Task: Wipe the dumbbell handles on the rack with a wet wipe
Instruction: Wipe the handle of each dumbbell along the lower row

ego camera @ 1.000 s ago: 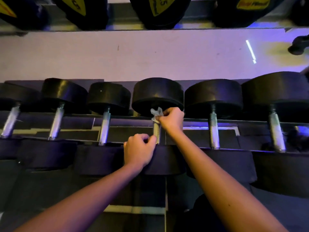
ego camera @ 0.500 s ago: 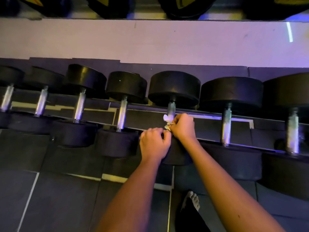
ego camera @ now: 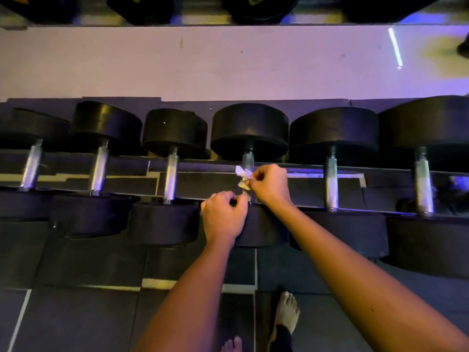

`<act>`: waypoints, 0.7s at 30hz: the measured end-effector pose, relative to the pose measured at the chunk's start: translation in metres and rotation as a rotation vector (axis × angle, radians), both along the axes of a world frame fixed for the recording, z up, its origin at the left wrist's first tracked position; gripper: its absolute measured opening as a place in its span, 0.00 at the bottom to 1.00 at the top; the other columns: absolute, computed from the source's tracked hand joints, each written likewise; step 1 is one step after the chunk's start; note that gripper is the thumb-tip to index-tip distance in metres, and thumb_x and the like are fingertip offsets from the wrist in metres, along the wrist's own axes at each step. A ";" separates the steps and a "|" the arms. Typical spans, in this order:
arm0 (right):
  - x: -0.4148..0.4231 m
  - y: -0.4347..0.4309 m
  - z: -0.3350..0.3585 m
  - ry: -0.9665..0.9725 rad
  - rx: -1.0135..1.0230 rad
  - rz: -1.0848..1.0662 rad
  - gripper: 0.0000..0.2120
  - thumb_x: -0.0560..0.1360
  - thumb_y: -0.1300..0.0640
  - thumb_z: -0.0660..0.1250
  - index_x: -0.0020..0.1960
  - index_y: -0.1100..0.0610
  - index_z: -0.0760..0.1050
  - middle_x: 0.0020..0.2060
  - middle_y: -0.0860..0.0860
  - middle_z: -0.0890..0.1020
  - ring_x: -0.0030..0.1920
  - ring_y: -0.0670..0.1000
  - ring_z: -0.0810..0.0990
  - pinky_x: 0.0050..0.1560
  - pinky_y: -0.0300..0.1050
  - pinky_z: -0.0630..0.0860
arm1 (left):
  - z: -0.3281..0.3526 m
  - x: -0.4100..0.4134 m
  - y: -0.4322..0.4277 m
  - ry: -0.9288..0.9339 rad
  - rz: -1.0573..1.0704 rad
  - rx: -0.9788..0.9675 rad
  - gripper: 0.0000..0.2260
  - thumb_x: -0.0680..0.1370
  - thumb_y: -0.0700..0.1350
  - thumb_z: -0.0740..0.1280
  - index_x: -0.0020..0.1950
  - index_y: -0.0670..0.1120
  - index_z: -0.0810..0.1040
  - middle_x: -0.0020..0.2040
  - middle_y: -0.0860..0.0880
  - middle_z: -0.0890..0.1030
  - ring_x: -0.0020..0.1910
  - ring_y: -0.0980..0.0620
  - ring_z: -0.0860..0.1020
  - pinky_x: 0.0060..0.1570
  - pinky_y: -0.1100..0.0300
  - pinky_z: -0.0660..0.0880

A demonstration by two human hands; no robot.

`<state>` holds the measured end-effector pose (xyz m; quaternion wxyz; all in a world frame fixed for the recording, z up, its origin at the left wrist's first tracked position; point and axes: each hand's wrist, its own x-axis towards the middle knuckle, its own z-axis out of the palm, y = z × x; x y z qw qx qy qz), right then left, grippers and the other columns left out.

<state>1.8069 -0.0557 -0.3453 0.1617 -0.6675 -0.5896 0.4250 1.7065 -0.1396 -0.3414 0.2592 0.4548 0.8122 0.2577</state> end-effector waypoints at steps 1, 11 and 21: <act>-0.002 0.005 0.002 0.001 0.024 -0.007 0.05 0.73 0.61 0.71 0.38 0.57 0.79 0.34 0.50 0.80 0.38 0.46 0.79 0.39 0.39 0.75 | -0.001 0.000 0.000 -0.005 0.007 -0.006 0.16 0.69 0.60 0.57 0.28 0.51 0.72 0.30 0.50 0.77 0.38 0.45 0.76 0.42 0.51 0.75; -0.011 0.017 -0.005 -0.074 0.080 -0.115 0.07 0.70 0.57 0.74 0.42 0.62 0.82 0.39 0.56 0.84 0.44 0.53 0.82 0.47 0.48 0.80 | 0.004 0.002 -0.003 -0.032 -0.019 0.070 0.16 0.74 0.53 0.64 0.26 0.50 0.70 0.25 0.54 0.70 0.36 0.45 0.73 0.40 0.56 0.67; -0.015 0.017 0.003 -0.167 0.172 0.027 0.03 0.71 0.60 0.72 0.41 0.60 0.82 0.37 0.53 0.82 0.41 0.50 0.80 0.41 0.42 0.74 | 0.000 0.002 -0.002 -0.029 -0.016 0.089 0.16 0.74 0.52 0.64 0.27 0.49 0.73 0.25 0.53 0.71 0.34 0.47 0.73 0.42 0.55 0.69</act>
